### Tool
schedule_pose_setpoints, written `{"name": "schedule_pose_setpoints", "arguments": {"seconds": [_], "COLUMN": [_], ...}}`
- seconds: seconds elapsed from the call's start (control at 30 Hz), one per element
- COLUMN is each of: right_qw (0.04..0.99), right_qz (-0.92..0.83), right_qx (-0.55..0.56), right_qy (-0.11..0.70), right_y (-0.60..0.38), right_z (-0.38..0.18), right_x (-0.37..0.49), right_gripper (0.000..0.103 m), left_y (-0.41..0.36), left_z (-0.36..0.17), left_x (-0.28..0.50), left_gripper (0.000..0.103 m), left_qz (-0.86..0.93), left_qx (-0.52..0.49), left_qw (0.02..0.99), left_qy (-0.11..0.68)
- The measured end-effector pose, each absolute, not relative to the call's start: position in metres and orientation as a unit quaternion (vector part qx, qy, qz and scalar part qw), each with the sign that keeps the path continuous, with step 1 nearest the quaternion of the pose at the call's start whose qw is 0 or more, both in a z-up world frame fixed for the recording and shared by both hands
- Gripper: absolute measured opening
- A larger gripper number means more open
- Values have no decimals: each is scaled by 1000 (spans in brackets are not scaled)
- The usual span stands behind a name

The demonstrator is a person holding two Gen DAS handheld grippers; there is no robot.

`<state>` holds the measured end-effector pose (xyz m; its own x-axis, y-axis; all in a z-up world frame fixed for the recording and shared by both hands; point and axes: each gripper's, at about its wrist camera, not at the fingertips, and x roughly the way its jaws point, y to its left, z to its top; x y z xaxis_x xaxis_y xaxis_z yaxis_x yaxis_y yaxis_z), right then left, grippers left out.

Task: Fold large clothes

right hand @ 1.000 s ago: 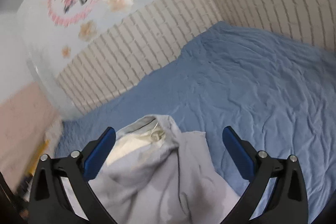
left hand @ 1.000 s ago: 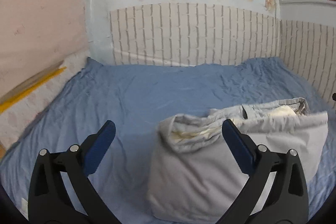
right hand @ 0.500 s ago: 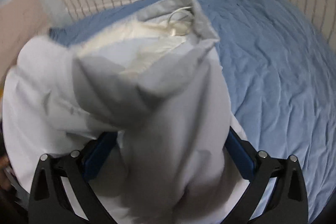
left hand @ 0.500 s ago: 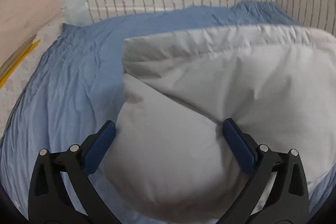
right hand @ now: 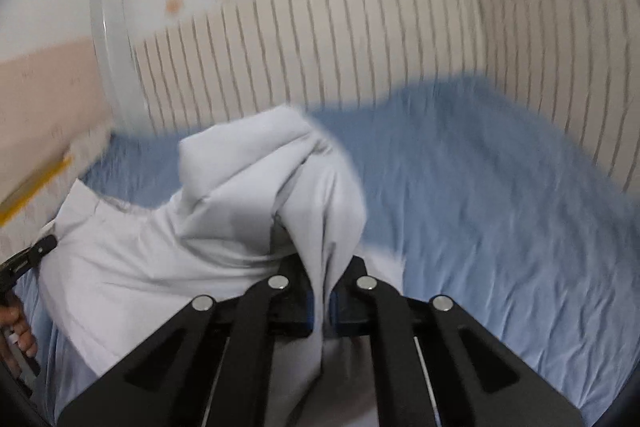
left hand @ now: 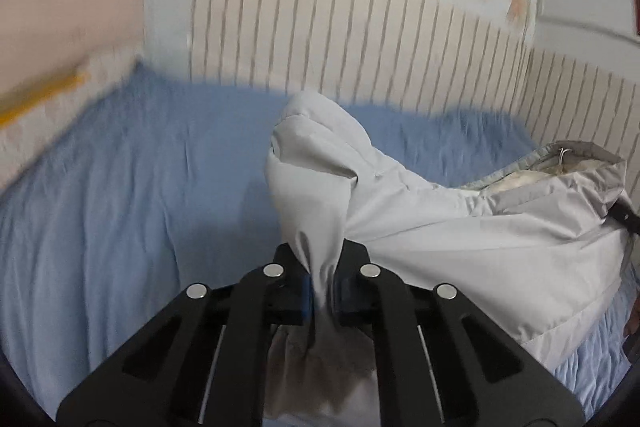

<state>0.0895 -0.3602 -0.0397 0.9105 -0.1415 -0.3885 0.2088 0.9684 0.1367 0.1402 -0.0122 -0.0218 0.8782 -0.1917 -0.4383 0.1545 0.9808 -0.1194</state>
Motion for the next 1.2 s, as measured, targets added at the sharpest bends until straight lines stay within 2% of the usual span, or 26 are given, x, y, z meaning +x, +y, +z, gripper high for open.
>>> {"name": "schedule_pose_setpoints", "arguments": {"seconds": [0.1,0.17,0.2,0.23,0.27,0.33,0.37,0.4,0.43,0.47,0.63,0.7,0.77,0.8,0.83,0.9,1.0,1.1,1.2], "right_qw": [969,958,953,943,932,908,895,892,889,890,909,929,948,953,958,955,945,932,923], "right_qz": [-101,-105,-115,-133,-142,-118,-101,-88,-81,-84,-163,-193,-180,-163,-128,-88,-105,-86,-76], "right_qx": [110,145,149,153,163,195,225,248,264,258,188,149,132,129,127,119,107,145,171], "right_qy": [196,225,239,265,292,352,372,367,366,365,333,277,229,221,225,256,289,321,336], "right_y": [-374,-394,-400,-408,-420,-436,-446,-449,-453,-452,-438,-423,-407,-400,-389,-374,-363,-379,-388], "right_z": [-42,-69,-82,-102,-123,-163,-188,-198,-206,-207,-178,-145,-118,-111,-108,-120,-161,-181,-190], "right_x": [109,126,130,138,147,162,168,170,173,177,183,173,171,175,187,210,236,253,263], "right_gripper": [5,10,19,35,44,87,98,101,101,101,101,101,101,101,101,101,101,102,102], "left_y": [-27,-39,-47,-51,-57,-68,-69,-65,-58,-56,-48,-59,-71,-83,-93,-126,-155,-131,-134], "left_z": [0,-11,-30,-50,-65,-119,-141,-154,-159,-159,-150,-121,-92,-77,-72,-76,-109,-120,-127], "left_x": [160,184,211,232,252,286,295,299,298,298,296,277,260,244,238,237,257,275,305], "left_gripper": [6,13,18,23,29,66,69,78,88,91,93,93,100,100,100,100,100,100,100], "left_qz": [-81,-69,-55,-50,-44,-12,-6,-4,13,28,49,67,70,62,51,-6,-56,-87,-99], "left_qx": [-26,-8,-2,-6,-12,-2,-2,-23,-48,-56,-38,4,42,67,84,138,168,75,58], "left_qw": [974,973,967,956,949,930,923,923,926,928,926,948,969,979,980,972,952,952,947], "left_qy": [208,220,250,288,313,367,384,384,373,368,373,310,232,185,171,188,248,283,299]}}
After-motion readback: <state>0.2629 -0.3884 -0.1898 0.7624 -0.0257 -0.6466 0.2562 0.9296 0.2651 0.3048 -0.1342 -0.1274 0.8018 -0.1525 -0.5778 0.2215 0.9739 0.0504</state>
